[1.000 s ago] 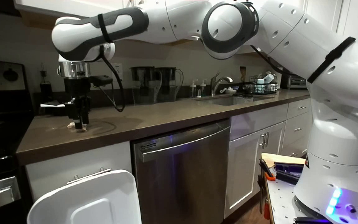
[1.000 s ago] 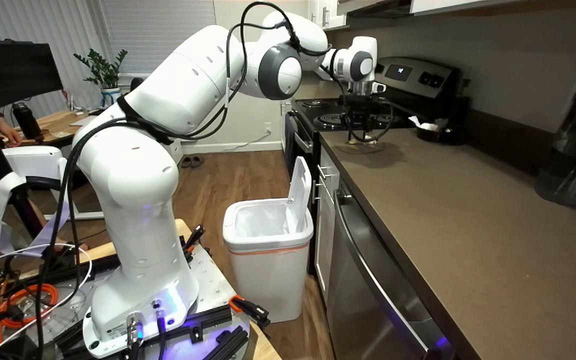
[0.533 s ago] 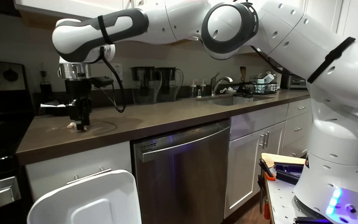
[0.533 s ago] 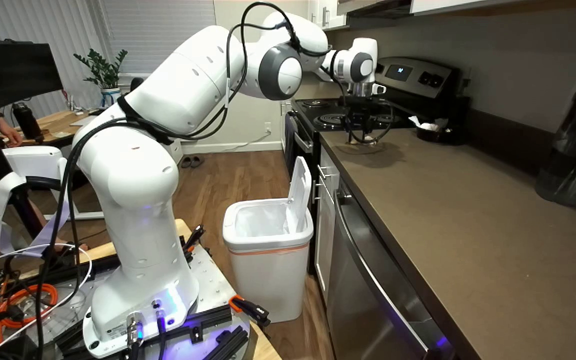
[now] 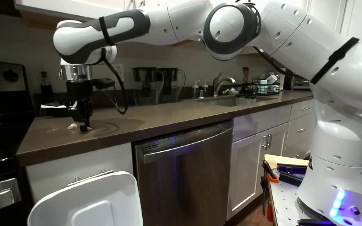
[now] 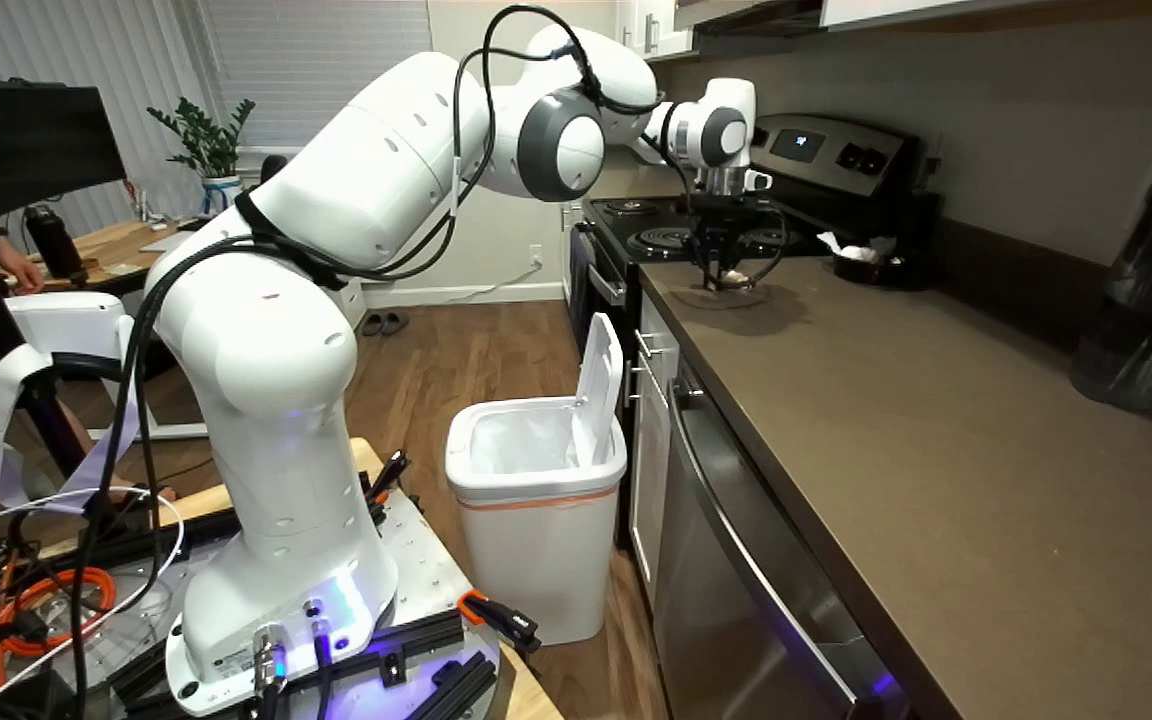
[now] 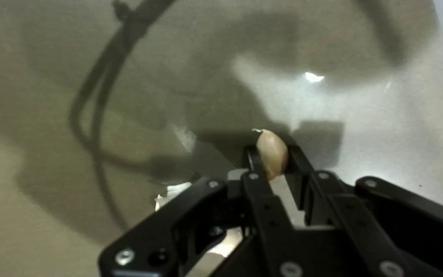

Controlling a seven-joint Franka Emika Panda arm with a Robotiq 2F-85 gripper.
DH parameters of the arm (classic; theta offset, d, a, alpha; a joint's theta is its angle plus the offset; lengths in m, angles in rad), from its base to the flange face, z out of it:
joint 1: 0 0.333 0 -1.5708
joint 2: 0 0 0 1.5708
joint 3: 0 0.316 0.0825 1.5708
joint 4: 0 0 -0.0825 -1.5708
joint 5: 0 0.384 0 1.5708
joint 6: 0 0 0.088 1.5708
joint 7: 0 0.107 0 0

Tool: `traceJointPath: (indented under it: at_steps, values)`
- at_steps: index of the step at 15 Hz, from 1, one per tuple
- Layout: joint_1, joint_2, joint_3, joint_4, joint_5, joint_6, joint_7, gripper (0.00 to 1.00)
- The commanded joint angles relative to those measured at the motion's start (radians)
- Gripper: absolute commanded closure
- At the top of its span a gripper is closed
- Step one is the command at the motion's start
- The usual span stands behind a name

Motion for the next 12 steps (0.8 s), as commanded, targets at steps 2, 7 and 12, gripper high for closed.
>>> traceJointPath:
  at_steps: [2,7,12]
  values:
    - [-0.010,-0.045,0.019,-0.013,0.025,-0.077,-0.020,0.95]
    - [-0.002,-0.157,0.047,-0.042,0.032,-0.144,-0.018,0.95]
    - [-0.009,-0.307,0.120,-0.212,0.083,-0.082,-0.018,0.95]
